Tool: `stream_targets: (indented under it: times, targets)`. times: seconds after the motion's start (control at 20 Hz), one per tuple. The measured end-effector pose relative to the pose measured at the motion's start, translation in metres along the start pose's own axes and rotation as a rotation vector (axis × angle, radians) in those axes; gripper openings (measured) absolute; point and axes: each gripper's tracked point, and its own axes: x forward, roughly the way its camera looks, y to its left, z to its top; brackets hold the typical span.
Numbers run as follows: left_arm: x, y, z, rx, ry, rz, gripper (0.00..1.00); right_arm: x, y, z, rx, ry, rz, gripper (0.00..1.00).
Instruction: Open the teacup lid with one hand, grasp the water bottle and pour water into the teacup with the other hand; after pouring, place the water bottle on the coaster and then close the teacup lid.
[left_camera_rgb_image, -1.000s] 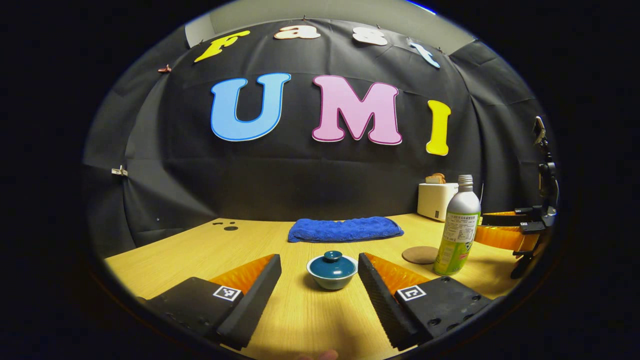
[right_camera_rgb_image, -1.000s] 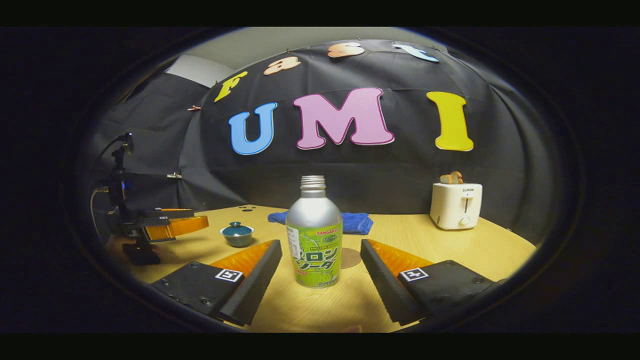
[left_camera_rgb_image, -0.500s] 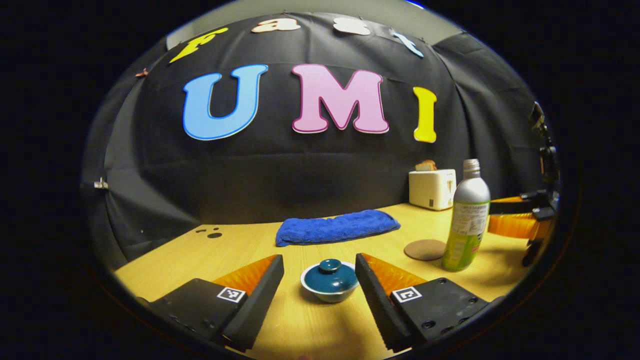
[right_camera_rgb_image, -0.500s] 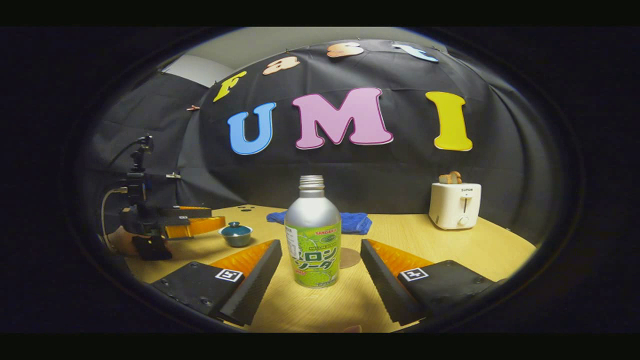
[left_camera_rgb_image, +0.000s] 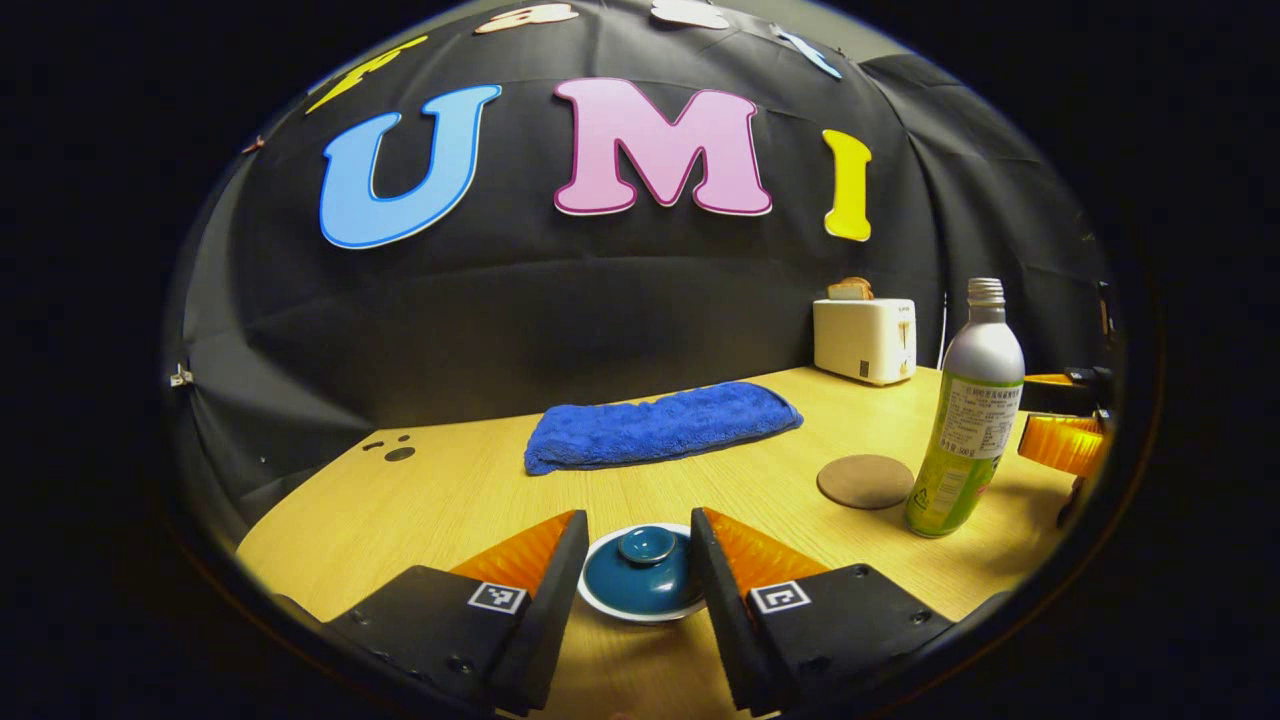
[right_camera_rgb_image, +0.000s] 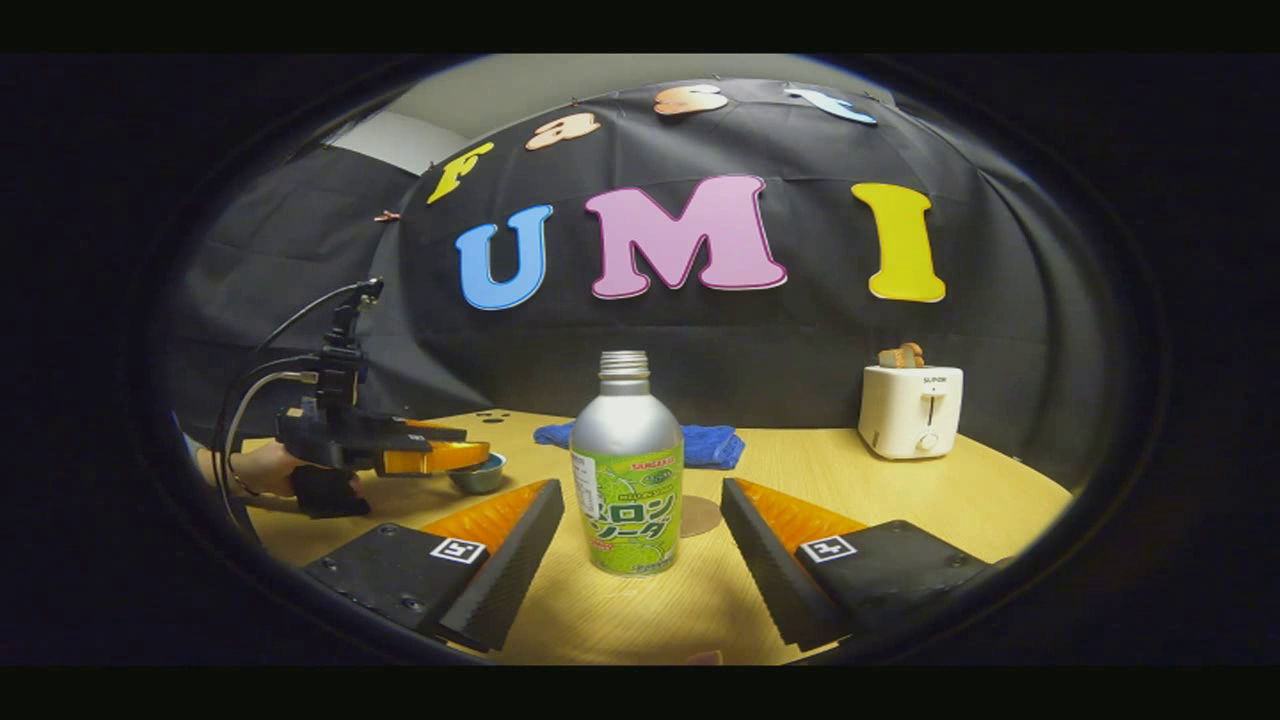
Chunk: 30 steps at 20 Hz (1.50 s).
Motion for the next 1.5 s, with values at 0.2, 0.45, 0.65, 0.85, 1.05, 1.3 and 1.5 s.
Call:
stream_targets:
  times: [0.2, 0.45, 0.65, 0.85, 1.05, 1.3, 1.5]
  targets:
    - [0.001, -0.005, -0.002, 0.009, 0.015, -0.008, 0.46, 0.0, 0.0, -0.001, 0.0, 0.0, 0.001, 0.98]
    - [0.001, -0.003, 0.003, -0.011, -0.002, 0.001, 0.34, 0.0, 0.0, -0.001, 0.0, 0.0, 0.002, 0.98]
    - [-0.017, -0.002, 0.024, -0.045, -0.083, 0.004, 0.31, 0.005, 0.0, -0.001, 0.0, 0.001, 0.001, 0.98]
    - [-0.06, 0.005, 0.064, -0.165, -0.236, 0.012, 0.3, 0.023, 0.0, -0.002, 0.001, 0.006, -0.01, 0.98]
    - [-0.088, 0.028, 0.056, -0.323, -0.278, 0.051, 0.3, 0.038, 0.002, -0.003, 0.002, 0.006, -0.008, 0.98]
    - [-0.099, 0.06, 0.033, -0.376, -0.275, 0.123, 0.3, 0.046, 0.004, -0.003, 0.0, 0.008, -0.014, 0.98]
    - [-0.106, 0.067, 0.037, -0.36, -0.29, 0.132, 0.3, 0.051, 0.004, -0.001, -0.019, 0.016, -0.048, 0.8]
